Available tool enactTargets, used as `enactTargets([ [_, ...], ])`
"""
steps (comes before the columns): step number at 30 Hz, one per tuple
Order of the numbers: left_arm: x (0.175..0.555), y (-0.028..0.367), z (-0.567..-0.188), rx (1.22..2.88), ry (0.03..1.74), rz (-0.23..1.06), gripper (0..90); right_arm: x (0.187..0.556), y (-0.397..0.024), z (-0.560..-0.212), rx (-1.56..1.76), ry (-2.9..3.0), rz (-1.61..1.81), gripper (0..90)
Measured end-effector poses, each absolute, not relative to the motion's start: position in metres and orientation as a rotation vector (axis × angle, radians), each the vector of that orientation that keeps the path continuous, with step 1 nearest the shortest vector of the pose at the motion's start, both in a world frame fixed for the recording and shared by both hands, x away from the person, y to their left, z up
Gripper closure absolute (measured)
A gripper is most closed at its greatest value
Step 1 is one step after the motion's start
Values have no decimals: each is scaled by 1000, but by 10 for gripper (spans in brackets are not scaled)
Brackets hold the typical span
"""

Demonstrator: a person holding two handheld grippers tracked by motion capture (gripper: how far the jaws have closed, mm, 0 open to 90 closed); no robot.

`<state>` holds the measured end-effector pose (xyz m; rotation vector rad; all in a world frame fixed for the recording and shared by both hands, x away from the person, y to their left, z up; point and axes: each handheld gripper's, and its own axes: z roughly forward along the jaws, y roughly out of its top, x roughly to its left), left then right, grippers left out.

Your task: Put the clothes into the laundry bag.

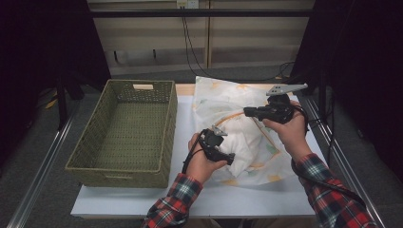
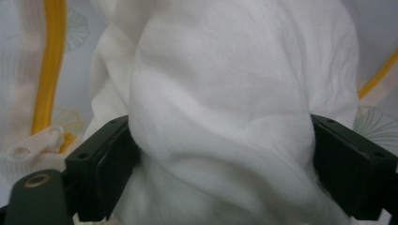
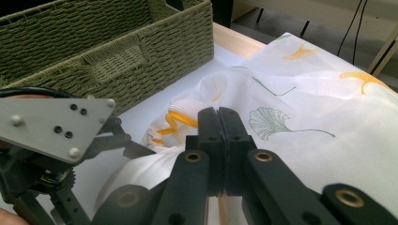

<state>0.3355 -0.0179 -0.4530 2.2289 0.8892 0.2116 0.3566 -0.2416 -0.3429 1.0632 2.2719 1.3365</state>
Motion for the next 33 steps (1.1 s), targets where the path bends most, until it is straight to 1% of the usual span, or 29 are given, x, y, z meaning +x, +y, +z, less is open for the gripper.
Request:
enactTargets([
  [1, 335, -18, -453, 2234, 892, 205, 186, 357, -241, -343, 1058, 2271, 1338, 894],
  [3, 334, -17, -454, 2262, 882, 193, 303, 357, -241, -343, 1058, 2273, 1338, 894],
  [5, 332, -18, -454, 2288, 875, 169, 454, 357, -242, -343, 1064, 2271, 1338, 894],
  [6, 331, -20, -455, 2275, 885, 163, 485, 357, -242, -344, 1068, 2267, 1346, 894],
  [8, 329, -22, -455, 2302, 898, 168, 569, 357, -242, -344, 1064, 2268, 1344, 894],
  [11, 329, -26, -455, 2321, 903, 171, 652, 357, -243, -344, 1065, 2269, 1342, 895],
  [14, 329, -28, -454, 2319, 915, 181, 694, 356, -244, -344, 1059, 2274, 1342, 894],
  [17, 329, -28, -451, 2305, 914, 175, 716, 356, -244, -344, 1065, 2276, 1340, 895],
  [28, 332, -32, -438, 2205, 911, 209, 736, 355, -241, -338, 1050, 2279, 1350, 894],
  [33, 337, -34, -435, 2168, 920, 199, 736, 355, -240, -336, 1039, 2278, 1363, 895],
])
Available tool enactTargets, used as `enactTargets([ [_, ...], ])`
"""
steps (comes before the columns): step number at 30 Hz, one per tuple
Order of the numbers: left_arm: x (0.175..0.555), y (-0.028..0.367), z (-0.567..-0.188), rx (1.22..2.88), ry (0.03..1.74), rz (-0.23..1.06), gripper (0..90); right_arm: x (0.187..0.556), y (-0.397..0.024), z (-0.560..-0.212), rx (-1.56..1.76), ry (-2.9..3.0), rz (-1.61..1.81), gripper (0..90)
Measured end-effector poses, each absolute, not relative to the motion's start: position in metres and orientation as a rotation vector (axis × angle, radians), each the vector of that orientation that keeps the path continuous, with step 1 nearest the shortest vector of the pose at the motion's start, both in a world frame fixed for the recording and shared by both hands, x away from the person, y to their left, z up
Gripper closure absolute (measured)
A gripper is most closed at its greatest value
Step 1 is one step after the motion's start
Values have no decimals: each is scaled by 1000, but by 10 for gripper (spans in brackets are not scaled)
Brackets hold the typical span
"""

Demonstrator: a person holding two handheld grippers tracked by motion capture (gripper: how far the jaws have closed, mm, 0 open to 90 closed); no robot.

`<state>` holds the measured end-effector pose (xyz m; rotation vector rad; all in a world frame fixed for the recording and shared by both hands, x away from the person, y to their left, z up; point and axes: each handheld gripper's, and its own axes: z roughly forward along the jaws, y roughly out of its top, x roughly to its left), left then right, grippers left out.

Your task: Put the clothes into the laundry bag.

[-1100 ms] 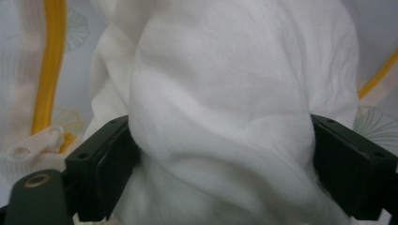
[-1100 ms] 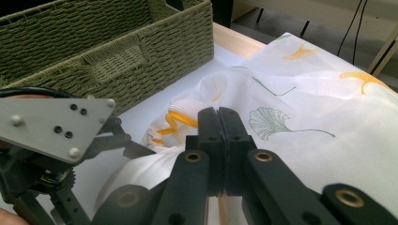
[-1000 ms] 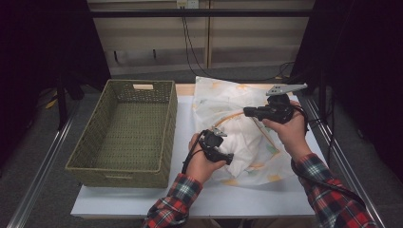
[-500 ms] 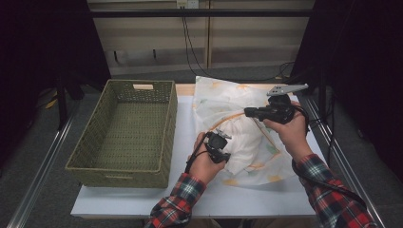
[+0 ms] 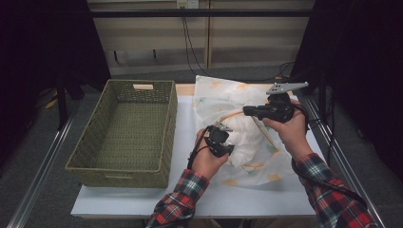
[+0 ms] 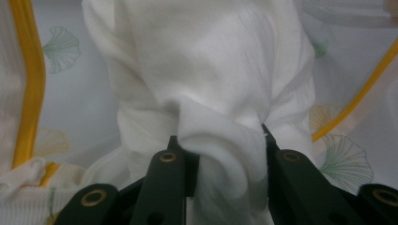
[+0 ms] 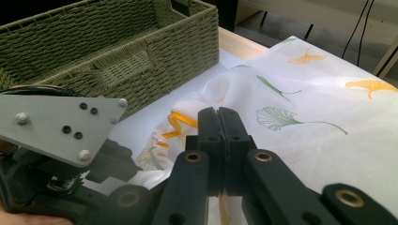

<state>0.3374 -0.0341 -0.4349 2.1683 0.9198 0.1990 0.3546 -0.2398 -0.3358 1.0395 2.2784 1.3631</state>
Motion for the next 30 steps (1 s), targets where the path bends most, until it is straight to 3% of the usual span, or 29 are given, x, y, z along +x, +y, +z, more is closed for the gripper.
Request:
enactTargets([
  [30, 352, -58, -436, 2067, 890, 241, 726, 352, -243, -337, 1049, 2276, 1383, 894],
])
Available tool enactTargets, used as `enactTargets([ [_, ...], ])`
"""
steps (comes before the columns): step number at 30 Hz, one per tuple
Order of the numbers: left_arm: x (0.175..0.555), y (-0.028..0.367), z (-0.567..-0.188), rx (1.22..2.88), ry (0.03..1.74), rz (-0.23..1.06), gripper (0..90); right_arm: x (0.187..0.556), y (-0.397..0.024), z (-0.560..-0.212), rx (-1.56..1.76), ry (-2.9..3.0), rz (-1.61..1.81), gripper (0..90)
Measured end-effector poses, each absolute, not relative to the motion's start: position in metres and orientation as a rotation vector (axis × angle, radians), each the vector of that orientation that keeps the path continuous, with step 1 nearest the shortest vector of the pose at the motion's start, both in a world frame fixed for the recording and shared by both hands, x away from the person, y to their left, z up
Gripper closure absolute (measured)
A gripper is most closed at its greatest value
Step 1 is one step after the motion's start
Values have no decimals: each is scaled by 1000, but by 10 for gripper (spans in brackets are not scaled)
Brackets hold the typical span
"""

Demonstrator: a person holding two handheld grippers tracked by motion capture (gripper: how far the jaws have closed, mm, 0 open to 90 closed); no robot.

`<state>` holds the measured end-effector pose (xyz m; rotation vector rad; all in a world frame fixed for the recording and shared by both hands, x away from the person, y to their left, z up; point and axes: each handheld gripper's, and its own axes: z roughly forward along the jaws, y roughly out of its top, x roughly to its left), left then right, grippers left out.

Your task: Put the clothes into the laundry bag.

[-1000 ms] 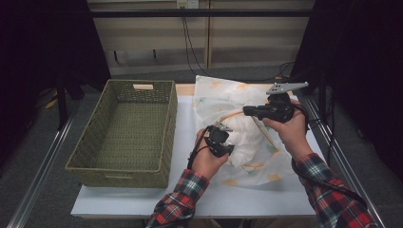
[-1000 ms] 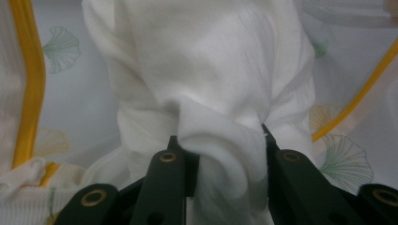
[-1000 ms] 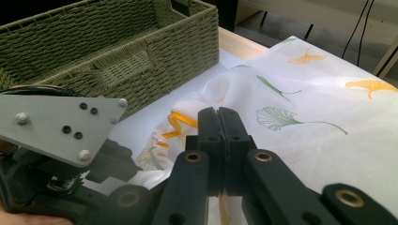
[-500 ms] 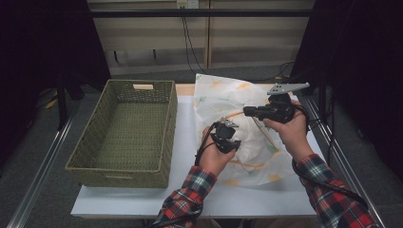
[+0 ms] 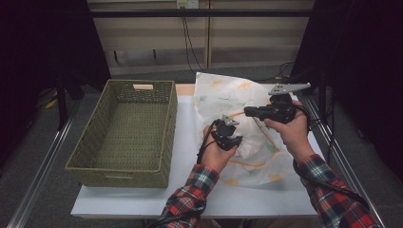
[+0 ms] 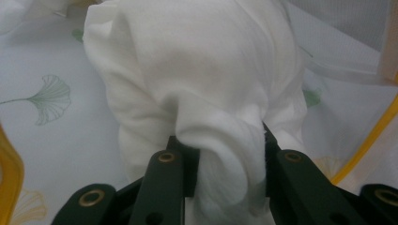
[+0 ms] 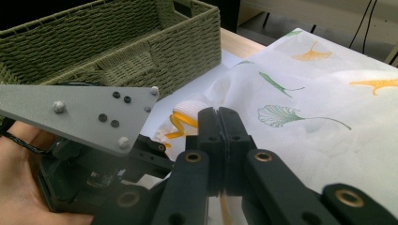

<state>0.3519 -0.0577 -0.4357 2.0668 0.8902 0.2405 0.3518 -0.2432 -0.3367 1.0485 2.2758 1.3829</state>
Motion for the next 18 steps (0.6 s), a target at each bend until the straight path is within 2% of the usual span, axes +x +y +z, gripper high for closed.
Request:
enactTargets([
  [12, 353, -57, -448, 2118, 885, 173, 641, 353, -242, -339, 1046, 2282, 1379, 894],
  [13, 353, -56, -447, 2120, 889, 168, 615, 353, -243, -339, 1048, 2282, 1378, 894],
  [18, 351, -49, -444, 2149, 839, 185, 366, 354, -244, -341, 1061, 2278, 1368, 894],
])
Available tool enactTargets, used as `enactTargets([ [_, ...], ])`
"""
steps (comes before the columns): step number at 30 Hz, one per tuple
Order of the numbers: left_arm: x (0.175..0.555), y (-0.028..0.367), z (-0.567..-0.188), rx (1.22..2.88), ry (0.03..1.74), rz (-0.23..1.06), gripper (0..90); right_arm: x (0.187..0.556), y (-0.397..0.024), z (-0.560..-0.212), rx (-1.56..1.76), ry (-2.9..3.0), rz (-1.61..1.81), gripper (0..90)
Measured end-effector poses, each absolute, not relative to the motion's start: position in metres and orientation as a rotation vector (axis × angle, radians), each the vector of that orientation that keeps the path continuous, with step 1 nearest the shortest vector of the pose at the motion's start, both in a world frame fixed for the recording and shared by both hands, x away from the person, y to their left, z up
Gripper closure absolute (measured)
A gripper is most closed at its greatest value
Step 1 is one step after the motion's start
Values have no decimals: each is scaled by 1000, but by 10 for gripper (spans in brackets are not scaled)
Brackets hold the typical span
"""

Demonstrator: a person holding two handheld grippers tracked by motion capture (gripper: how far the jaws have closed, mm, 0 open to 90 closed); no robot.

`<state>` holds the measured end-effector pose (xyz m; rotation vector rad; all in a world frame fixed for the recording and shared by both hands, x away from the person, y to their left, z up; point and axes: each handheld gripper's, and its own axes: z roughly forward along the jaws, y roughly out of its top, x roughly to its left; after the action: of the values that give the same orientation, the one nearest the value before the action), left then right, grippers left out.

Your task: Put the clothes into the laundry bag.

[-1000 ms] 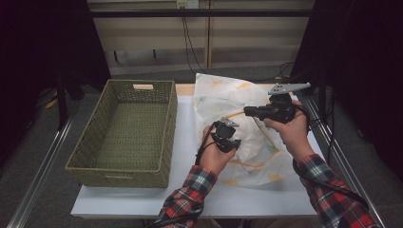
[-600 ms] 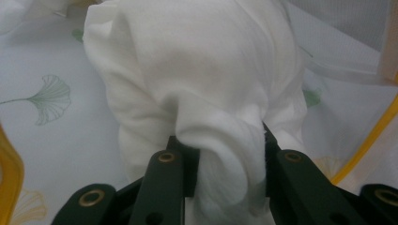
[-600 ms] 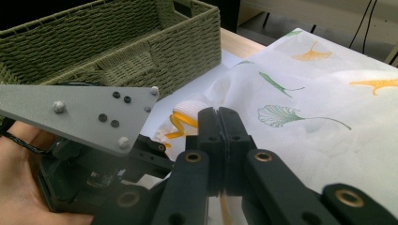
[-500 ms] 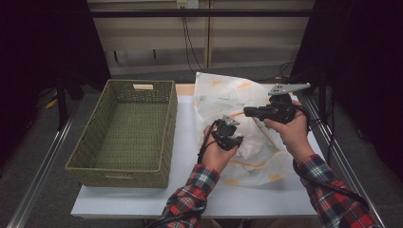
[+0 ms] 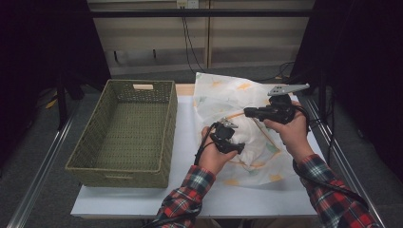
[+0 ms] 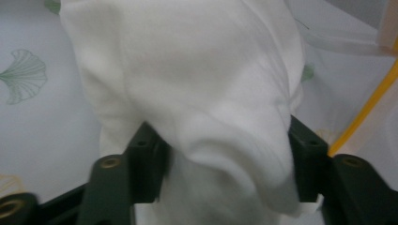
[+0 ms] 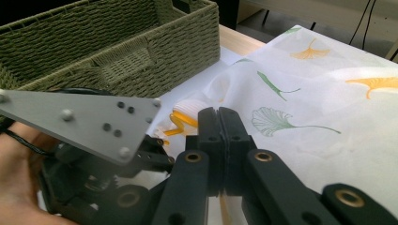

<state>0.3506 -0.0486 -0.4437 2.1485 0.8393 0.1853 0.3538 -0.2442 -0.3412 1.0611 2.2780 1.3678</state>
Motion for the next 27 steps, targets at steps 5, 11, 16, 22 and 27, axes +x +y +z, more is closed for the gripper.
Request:
enactTargets([
  [5, 349, -34, -437, 2166, 824, 223, 186, 355, -246, -342, 1065, 2277, 1359, 894],
  [11, 349, -17, -426, 2149, 837, 274, 134, 355, -245, -340, 1067, 2274, 1353, 894],
  [16, 349, -2, -428, 2173, 880, 318, 143, 356, -245, -340, 1069, 2272, 1349, 894],
  [22, 351, 10, -439, 2204, 909, 358, 205, 358, -244, -343, 1067, 2278, 1344, 894],
  [27, 353, 12, -455, 2251, 882, 367, 246, 359, -241, -345, 1058, 2287, 1348, 894],
])
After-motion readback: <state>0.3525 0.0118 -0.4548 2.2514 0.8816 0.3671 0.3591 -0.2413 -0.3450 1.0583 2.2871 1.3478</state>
